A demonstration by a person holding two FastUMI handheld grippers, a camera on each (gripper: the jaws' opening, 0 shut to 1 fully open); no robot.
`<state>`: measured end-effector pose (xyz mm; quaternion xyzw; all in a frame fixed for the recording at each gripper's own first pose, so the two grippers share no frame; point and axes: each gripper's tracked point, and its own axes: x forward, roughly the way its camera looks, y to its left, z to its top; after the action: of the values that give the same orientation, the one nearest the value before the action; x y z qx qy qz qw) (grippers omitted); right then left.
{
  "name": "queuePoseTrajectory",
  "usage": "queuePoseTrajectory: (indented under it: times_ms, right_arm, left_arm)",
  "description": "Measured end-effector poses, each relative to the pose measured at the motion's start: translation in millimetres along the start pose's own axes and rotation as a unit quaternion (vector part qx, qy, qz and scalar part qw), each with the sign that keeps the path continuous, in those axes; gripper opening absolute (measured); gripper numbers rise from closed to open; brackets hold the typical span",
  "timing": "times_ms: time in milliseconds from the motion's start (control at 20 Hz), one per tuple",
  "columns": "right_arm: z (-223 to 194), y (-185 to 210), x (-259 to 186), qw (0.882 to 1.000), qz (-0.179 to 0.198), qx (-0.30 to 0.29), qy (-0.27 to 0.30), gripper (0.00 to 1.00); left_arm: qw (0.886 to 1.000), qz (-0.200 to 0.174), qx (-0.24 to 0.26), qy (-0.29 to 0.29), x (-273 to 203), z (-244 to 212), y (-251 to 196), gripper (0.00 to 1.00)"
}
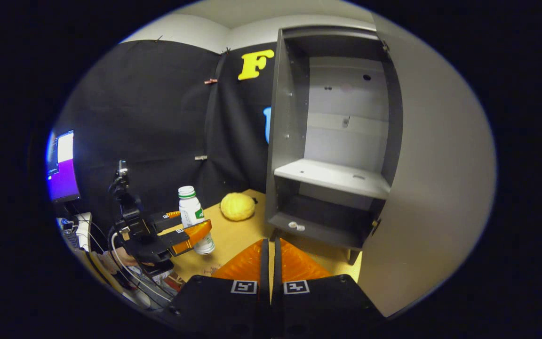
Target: Open the cabinet door with the right hand, grasp the bottle in the cabinet with the left hand and place it on the coaster, then close the cabinet door with the right hand.
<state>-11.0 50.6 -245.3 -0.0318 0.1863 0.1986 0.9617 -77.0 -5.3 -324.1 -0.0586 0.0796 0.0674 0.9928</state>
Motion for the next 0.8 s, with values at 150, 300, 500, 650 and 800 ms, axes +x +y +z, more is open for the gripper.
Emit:
queuePoseTrajectory:
  times_ms: [150, 300, 500, 650, 800]
  right_arm:
    - [-39.6, -2.9, 23.5, 0.999, -0.002, 0.008, 0.038, 0.06]
    - [-67.7, -3.2, 33.8, 0.997, 0.0, 0.002, 0.072, 0.06]
    - [-67.5, -1.3, 37.8, 0.996, -0.001, -0.012, 0.089, 0.06]
    - [-71.2, 7.7, 44.1, 0.995, 0.01, -0.014, 0.102, 0.06]
    - [-75.9, 17.2, 50.3, 0.993, 0.022, -0.011, 0.116, 0.06]
  left_arm:
    - [1.0, 0.002, -0.016, 0.017, 7.0, -44.9, 0.2, 0.72]
    - [1.0, 0.015, 0.001, 0.02, 8.2, -70.1, 6.6, 0.72]
    - [1.0, 0.013, -0.015, 0.023, 3.7, -88.9, 0.0, 0.72]
    - [1.0, 0.007, -0.001, 0.026, 0.4, -99.9, -7.6, 0.72]
    - [1.0, 0.007, 0.027, 0.009, -2.0, -99.5, -14.1, 0.72]
